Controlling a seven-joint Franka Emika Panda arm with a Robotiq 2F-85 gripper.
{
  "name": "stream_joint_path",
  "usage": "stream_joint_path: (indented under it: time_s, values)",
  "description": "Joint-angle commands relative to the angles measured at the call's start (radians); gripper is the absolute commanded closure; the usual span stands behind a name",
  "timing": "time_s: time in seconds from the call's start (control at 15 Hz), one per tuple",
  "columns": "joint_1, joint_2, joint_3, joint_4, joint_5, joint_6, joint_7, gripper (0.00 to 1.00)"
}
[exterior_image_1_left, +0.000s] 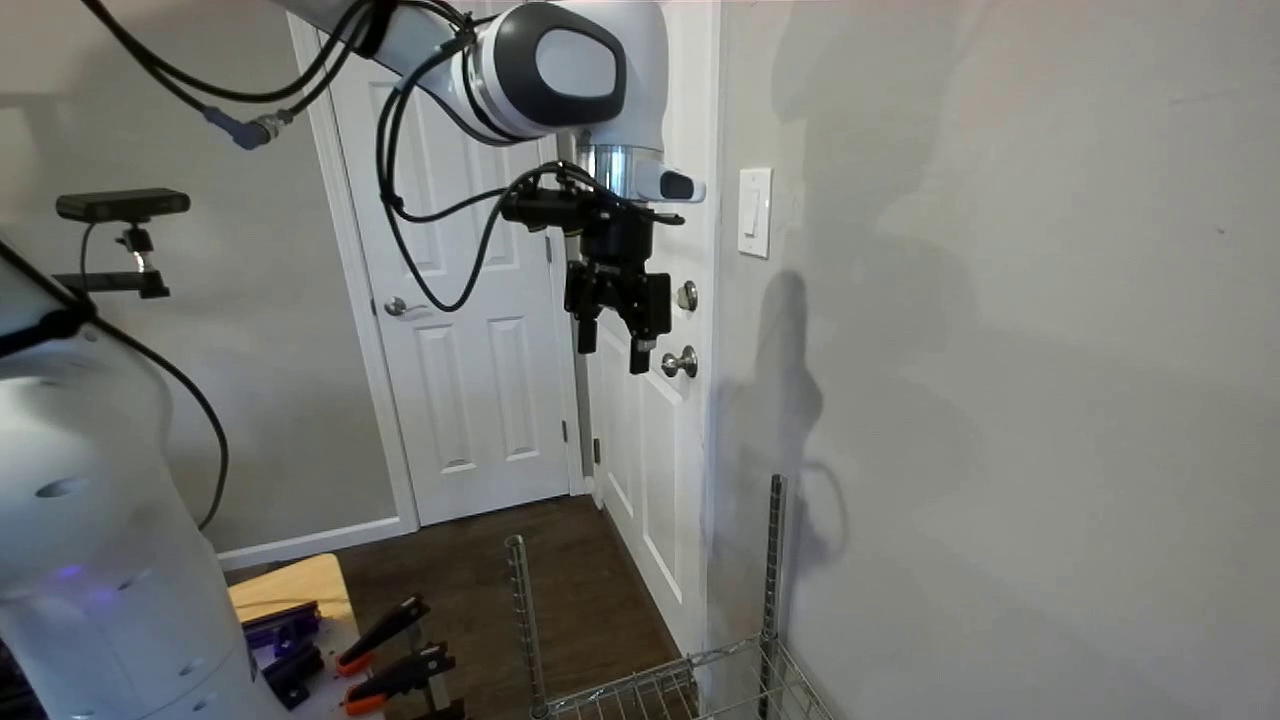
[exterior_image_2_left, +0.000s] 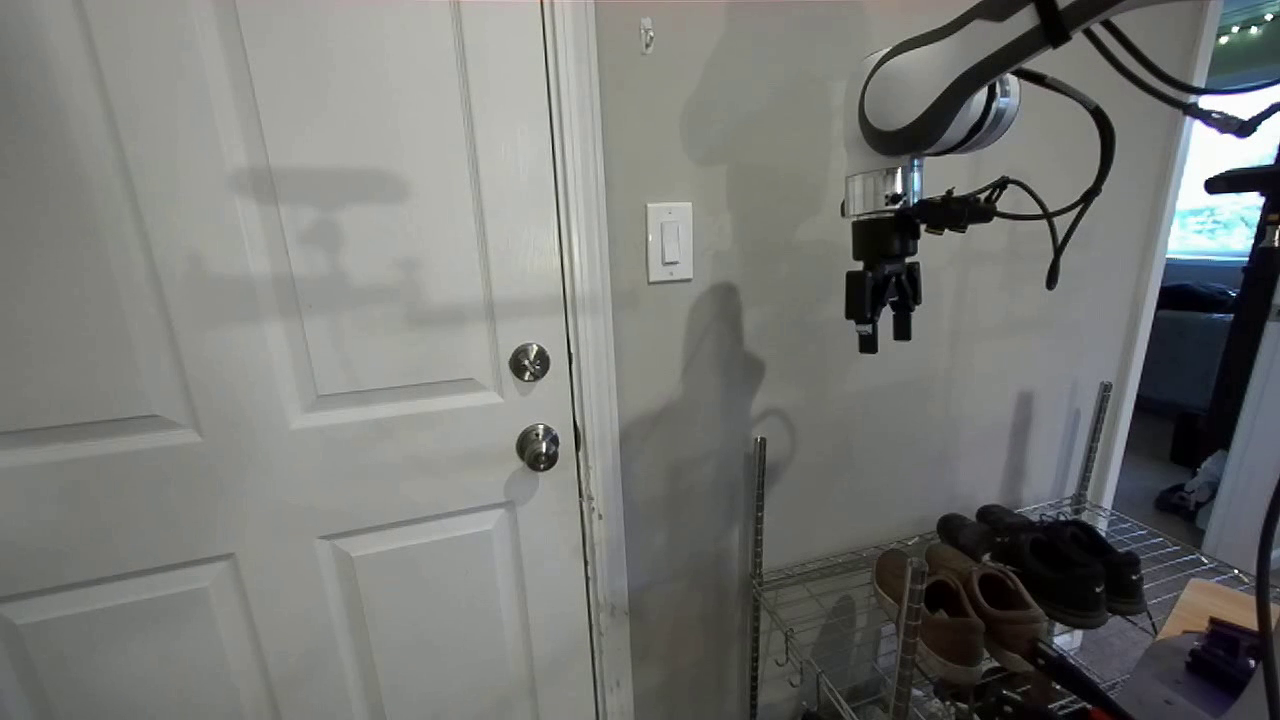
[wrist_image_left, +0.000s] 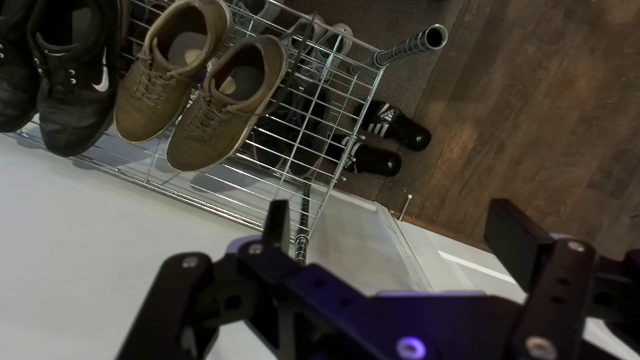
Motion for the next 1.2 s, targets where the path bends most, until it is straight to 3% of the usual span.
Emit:
stream_joint_path:
  time_s: [0.0, 1.13]
  values:
    - [-0.009, 0.0, 0.008, 0.001, 0.003, -0.002, -0.002, 0.0]
    - [-0.009, 0.031, 0.009, 0.023, 0.0, -0.002, -0.003, 0.0]
